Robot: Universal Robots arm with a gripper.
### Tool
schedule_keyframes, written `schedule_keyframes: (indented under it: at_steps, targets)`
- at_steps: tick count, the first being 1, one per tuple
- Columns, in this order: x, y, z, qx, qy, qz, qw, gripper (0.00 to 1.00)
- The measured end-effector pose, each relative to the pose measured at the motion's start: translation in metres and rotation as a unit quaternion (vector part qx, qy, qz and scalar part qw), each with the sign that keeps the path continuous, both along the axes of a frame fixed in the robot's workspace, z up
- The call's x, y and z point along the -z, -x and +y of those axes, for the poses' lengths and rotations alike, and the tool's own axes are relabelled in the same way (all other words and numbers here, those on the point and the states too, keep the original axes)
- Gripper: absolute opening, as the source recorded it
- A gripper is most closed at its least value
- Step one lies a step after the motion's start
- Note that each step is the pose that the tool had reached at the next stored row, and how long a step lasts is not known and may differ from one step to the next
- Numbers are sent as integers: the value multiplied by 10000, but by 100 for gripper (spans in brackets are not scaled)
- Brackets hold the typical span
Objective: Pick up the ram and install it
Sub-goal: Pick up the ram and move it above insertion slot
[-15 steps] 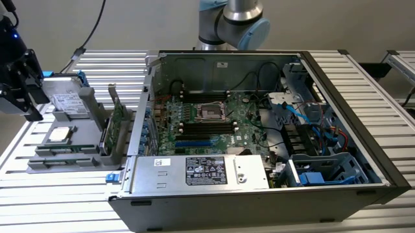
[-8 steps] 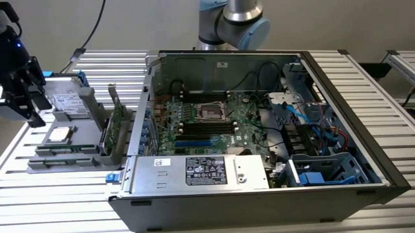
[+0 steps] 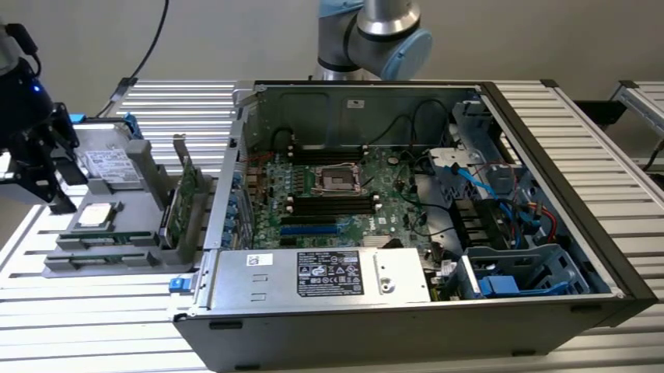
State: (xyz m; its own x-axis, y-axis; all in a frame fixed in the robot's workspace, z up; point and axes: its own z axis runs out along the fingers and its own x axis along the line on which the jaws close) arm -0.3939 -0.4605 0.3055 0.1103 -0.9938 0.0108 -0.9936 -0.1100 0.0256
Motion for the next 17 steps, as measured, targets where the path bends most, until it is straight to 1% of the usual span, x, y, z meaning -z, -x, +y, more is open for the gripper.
schedule_keyframes:
  at_steps: [8,17]
  targets:
    - [147,0,-23,124,0,0,9999,54]
    - [311,0,-28,300,0,0,9995,54]
